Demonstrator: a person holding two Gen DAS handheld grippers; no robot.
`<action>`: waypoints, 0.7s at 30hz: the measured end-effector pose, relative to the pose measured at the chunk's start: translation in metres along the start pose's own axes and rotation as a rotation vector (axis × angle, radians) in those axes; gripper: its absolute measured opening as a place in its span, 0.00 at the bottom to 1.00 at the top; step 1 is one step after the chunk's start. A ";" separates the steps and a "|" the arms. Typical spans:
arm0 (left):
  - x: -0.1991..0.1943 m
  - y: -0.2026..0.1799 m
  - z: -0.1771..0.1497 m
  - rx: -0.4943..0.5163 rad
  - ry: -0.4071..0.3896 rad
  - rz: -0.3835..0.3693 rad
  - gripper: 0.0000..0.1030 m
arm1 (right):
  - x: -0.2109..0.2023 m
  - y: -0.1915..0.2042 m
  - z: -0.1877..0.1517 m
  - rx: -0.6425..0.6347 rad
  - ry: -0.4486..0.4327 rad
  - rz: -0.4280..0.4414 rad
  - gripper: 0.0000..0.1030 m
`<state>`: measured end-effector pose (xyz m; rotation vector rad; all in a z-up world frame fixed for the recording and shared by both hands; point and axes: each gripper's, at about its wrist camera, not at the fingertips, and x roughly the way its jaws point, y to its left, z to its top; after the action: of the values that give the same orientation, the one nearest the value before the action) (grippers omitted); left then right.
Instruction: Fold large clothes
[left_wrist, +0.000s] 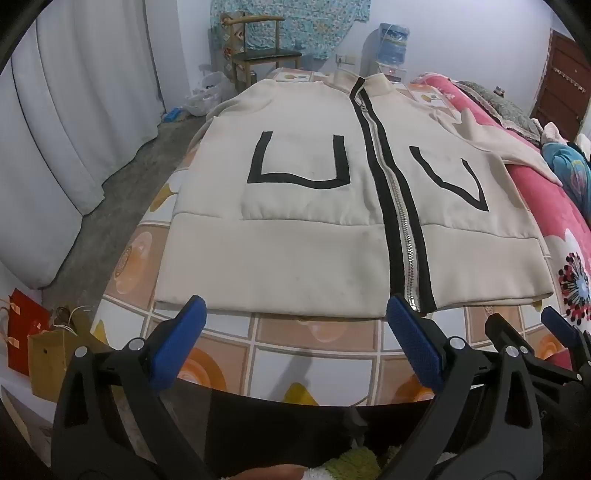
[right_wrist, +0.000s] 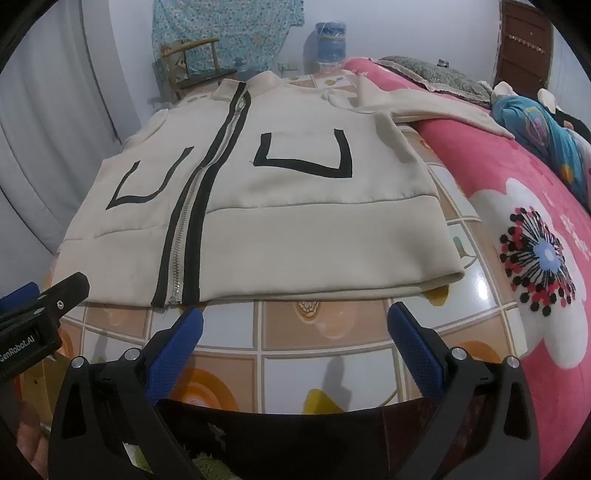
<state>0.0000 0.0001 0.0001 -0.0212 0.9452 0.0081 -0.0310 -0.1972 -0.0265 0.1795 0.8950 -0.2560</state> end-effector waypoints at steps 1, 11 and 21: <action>0.000 0.000 0.000 -0.001 0.000 0.000 0.92 | 0.000 0.000 0.000 0.000 0.001 0.000 0.95; 0.000 0.000 0.000 -0.002 0.002 -0.003 0.92 | -0.001 0.001 0.000 -0.001 0.001 -0.003 0.95; 0.000 0.000 0.000 -0.004 0.004 -0.005 0.92 | -0.001 0.005 -0.001 -0.002 0.000 -0.007 0.95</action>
<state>0.0001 0.0002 0.0003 -0.0276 0.9492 0.0052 -0.0307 -0.1922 -0.0255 0.1741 0.8957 -0.2618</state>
